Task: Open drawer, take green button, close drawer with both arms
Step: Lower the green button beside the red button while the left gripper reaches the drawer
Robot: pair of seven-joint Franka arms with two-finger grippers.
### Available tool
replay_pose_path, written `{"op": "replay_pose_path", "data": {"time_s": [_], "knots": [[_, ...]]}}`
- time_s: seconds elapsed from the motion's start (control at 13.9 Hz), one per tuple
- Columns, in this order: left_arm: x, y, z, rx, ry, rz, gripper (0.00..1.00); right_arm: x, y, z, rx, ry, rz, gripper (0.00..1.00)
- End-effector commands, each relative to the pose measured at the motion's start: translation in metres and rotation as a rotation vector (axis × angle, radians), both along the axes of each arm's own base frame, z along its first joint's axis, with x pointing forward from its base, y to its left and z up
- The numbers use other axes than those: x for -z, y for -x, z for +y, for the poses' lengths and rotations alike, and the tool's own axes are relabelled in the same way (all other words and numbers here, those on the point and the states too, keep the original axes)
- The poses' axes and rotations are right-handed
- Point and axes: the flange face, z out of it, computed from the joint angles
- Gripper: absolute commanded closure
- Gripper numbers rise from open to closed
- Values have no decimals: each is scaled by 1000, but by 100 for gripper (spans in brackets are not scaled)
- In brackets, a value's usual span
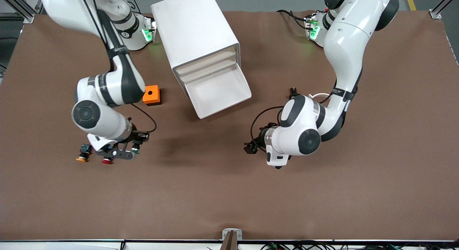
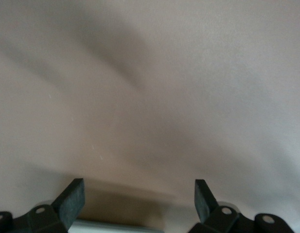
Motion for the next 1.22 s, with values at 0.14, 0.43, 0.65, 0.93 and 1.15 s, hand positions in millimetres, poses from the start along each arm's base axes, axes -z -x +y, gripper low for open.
{"op": "replay_pose_path", "data": {"time_s": [0.14,0.43,0.65,0.93,1.15], "knots": [[1,36,-54,156,-97,-140,1,59,15,-48,-139,-27,-70,100],[20,69,-88,249,-166,-181,1,93,23,-62,-159,-21,-101,100],[33,90,-101,272,-178,-164,1,106,23,-63,-146,-19,-103,100],[48,123,-124,321,-209,-151,1,126,23,-65,-97,-42,-99,100],[55,142,-137,346,-217,-141,1,131,23,-64,-83,-51,-94,100]]}}
